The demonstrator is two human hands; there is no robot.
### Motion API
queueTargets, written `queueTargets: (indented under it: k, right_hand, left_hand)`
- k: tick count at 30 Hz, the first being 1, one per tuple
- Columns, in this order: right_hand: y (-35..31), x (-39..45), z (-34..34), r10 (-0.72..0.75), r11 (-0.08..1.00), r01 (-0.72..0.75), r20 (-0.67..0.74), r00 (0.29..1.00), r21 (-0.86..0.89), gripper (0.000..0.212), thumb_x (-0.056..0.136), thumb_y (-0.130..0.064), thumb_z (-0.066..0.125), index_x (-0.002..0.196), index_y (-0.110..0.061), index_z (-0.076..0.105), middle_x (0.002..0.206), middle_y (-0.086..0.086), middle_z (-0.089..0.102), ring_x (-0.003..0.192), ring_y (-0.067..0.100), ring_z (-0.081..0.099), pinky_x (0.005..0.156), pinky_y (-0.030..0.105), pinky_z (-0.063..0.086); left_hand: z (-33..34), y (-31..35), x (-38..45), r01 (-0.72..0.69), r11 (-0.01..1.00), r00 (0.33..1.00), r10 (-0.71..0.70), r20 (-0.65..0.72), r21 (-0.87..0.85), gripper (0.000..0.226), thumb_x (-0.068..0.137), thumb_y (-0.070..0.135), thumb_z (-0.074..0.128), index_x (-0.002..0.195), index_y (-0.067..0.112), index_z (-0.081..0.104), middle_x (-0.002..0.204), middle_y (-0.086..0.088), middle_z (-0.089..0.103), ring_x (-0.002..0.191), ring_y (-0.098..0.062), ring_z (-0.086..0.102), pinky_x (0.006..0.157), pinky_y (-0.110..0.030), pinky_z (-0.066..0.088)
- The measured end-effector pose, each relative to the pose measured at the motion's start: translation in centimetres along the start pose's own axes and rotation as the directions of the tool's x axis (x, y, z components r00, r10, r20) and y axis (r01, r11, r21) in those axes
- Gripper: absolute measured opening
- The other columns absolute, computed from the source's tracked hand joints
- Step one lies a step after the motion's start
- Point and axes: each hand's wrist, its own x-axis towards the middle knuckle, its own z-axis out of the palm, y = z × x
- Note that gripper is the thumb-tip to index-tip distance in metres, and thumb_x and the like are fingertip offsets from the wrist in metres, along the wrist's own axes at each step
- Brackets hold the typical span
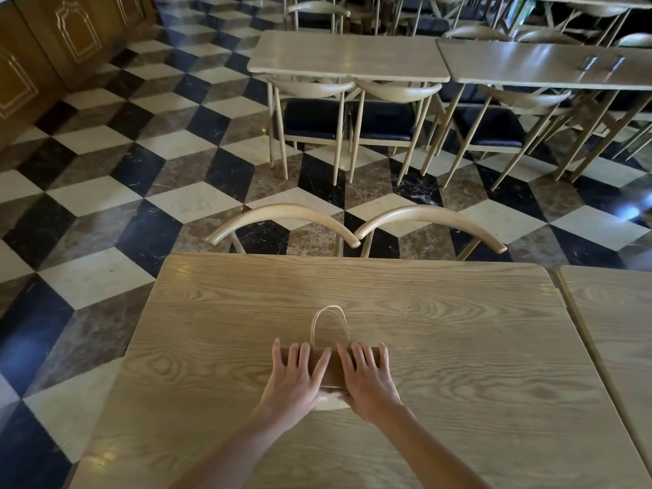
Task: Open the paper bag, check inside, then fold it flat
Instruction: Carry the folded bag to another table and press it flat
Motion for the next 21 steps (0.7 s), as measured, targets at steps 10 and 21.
queueTargets:
  k: [10,21]
  right_hand:
    - [0.9,0.3,-0.8,-0.039,0.999,0.038,0.062,0.997,0.018,0.109,0.077,-0.051,0.071,0.152,-0.025,-0.005,0.15,0.011,0.024,0.139,0.031,0.023,0.116,0.062,0.002]
    - [1.9,0.5,-4.2,0.032,0.971,-0.092,0.262,0.965,0.222,0.107,0.068,-0.085,0.05,0.151,-0.042,-0.003,0.161,0.007,0.004,0.147,0.031,-0.002,0.113,0.069,-0.003]
  left_hand:
    - [-0.4,-2.0,0.0,-0.109,0.993,0.994,0.11,0.019,-0.047,0.107,0.071,0.066,0.066,0.153,0.025,0.01,0.136,-0.02,0.047,0.128,-0.034,0.046,0.104,-0.072,0.026]
    - [-2.4,-3.4,-0.5,-0.064,0.97,0.995,0.044,-0.091,-0.233,0.057,0.097,0.058,0.011,0.145,0.034,0.032,0.138,-0.001,0.048,0.137,-0.021,0.033,0.113,-0.061,0.019]
